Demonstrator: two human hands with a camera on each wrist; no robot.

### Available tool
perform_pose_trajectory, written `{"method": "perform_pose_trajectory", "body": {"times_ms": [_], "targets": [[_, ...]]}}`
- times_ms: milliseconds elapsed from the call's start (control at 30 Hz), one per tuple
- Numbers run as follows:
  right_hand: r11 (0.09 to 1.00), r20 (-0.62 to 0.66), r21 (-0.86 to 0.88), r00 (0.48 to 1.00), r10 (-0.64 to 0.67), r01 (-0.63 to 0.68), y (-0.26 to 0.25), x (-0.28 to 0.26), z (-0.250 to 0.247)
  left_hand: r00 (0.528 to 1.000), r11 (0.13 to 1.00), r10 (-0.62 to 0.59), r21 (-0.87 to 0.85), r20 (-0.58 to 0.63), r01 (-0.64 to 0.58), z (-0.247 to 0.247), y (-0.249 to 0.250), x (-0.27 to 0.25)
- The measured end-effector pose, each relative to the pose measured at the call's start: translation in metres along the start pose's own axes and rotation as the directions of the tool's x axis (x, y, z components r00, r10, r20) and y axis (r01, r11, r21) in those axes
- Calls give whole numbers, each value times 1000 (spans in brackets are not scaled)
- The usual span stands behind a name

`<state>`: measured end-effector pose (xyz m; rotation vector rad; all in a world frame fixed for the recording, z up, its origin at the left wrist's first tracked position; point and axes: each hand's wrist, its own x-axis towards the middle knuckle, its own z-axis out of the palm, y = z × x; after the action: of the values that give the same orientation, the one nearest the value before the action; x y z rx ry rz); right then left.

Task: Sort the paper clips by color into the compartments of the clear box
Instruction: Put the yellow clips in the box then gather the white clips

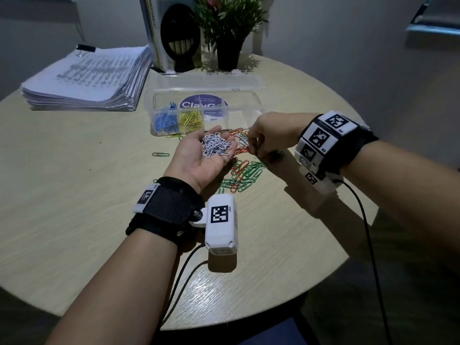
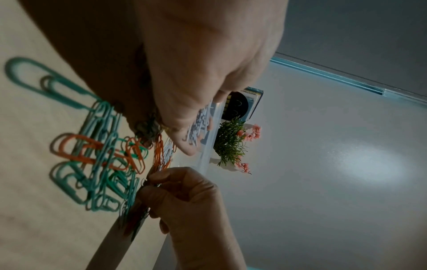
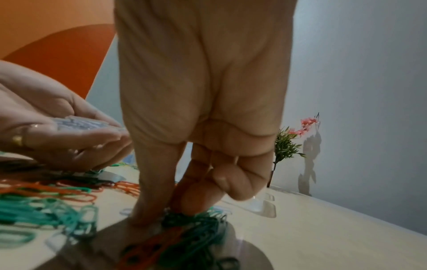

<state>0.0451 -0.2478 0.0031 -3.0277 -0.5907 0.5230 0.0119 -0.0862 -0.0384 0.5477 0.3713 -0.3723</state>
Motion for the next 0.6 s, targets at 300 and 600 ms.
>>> {"method": "perform_pose_trajectory", "body": {"times_ms": [300, 600], "targets": [[999, 21, -36, 999, 40, -40, 3, -8, -8, 1000, 1000, 7, -12, 5, -7, 0, 0, -1], [995, 124, -53, 988, 87, -81, -3, -16, 1, 1000, 1000, 10, -16, 10, -10, 0, 0, -4]]}}
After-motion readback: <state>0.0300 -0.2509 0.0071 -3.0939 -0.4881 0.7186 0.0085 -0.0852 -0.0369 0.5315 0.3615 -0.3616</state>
